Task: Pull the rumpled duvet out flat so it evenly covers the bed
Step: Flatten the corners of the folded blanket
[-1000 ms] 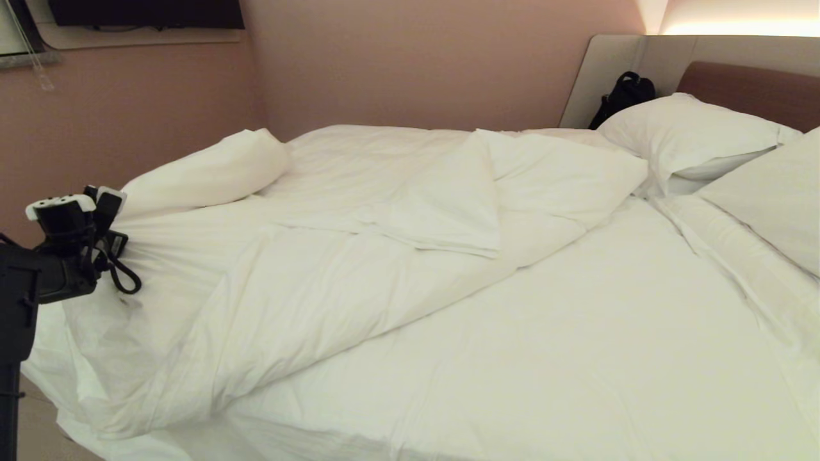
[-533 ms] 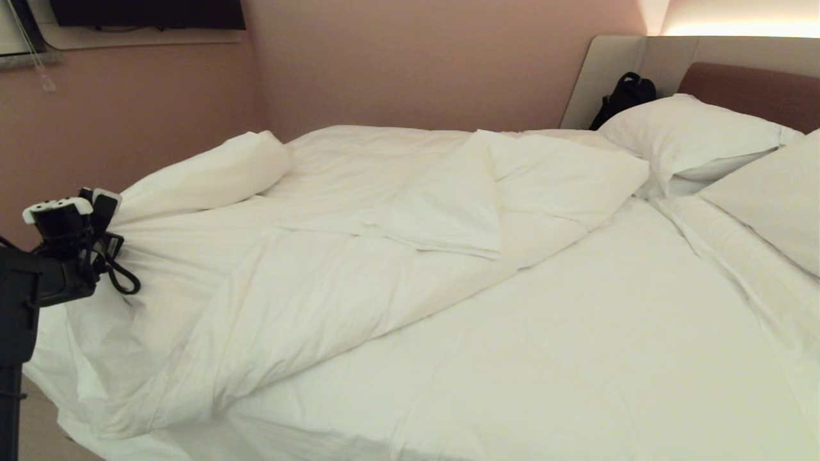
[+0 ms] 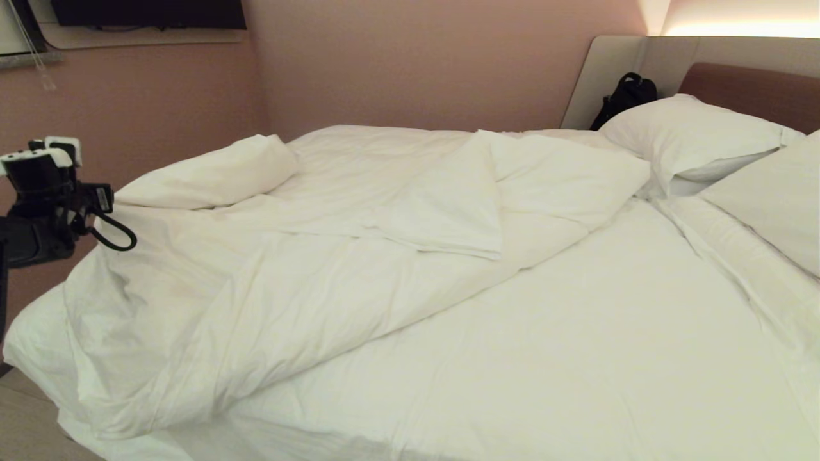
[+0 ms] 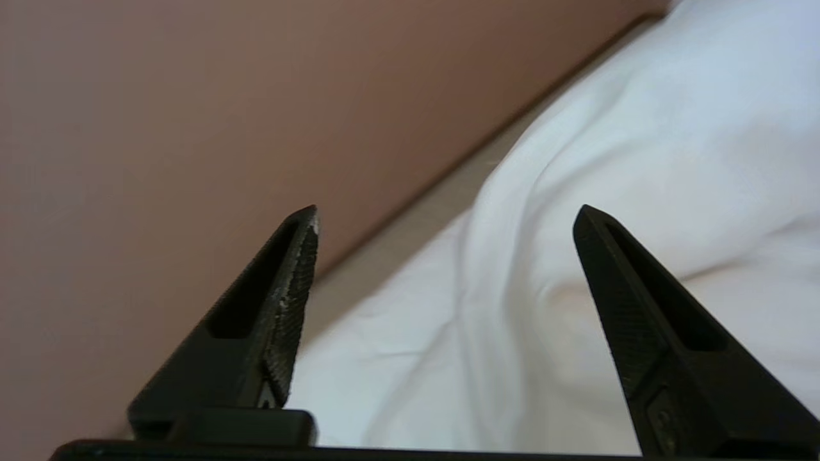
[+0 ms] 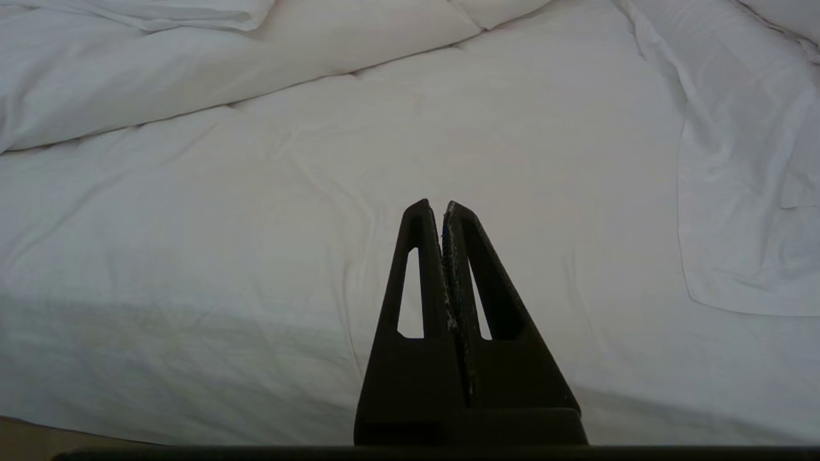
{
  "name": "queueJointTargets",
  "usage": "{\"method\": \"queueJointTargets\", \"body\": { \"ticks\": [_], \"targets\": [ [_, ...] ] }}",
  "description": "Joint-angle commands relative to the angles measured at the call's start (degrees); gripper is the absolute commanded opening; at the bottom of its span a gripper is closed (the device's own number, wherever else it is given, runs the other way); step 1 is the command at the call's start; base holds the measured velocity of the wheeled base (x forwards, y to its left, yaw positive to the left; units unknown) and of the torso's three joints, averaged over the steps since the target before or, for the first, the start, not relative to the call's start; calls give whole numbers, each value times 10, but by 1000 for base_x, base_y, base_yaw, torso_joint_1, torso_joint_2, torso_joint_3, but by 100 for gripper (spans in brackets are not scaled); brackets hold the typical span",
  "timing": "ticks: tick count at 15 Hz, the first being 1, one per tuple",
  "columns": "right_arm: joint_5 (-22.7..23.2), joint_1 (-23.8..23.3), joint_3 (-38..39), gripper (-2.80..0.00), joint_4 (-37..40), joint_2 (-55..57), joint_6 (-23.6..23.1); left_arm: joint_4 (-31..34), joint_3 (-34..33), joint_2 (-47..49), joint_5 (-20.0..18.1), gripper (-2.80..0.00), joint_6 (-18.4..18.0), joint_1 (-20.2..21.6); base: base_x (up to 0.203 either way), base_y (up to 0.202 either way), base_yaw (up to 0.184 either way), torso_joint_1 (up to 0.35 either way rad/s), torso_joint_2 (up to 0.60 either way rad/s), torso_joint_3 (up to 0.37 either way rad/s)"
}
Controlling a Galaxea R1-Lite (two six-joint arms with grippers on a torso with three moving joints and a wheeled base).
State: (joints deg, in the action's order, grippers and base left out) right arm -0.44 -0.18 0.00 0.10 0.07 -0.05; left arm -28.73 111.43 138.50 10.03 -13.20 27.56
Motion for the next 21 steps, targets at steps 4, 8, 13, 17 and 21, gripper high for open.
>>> {"method": "queueJointTargets", "body": {
  "ticks": [4, 8, 13, 17, 21],
  "targets": [
    [0, 0, 0, -280, 0, 0, 0, 222, 1, -121, -107, 0, 161, 1, 0, 0, 0, 0, 0, 0],
    [0, 0, 0, -280, 0, 0, 0, 367, -6, -174, -202, 0, 217, 35, 0, 0, 0, 0, 0, 0],
    [0, 0, 0, -280, 0, 0, 0, 579, -29, -228, -398, -280, 218, 90, 0, 0, 0, 0, 0, 0],
    [0, 0, 0, -280, 0, 0, 0, 596, -149, -282, -433, -280, 157, 96, 0, 0, 0, 0, 0, 0],
    [0, 0, 0, -280, 0, 0, 0, 595, -290, -358, -462, -280, 101, 44, 0, 0, 0, 0, 0, 0]
  ]
}}
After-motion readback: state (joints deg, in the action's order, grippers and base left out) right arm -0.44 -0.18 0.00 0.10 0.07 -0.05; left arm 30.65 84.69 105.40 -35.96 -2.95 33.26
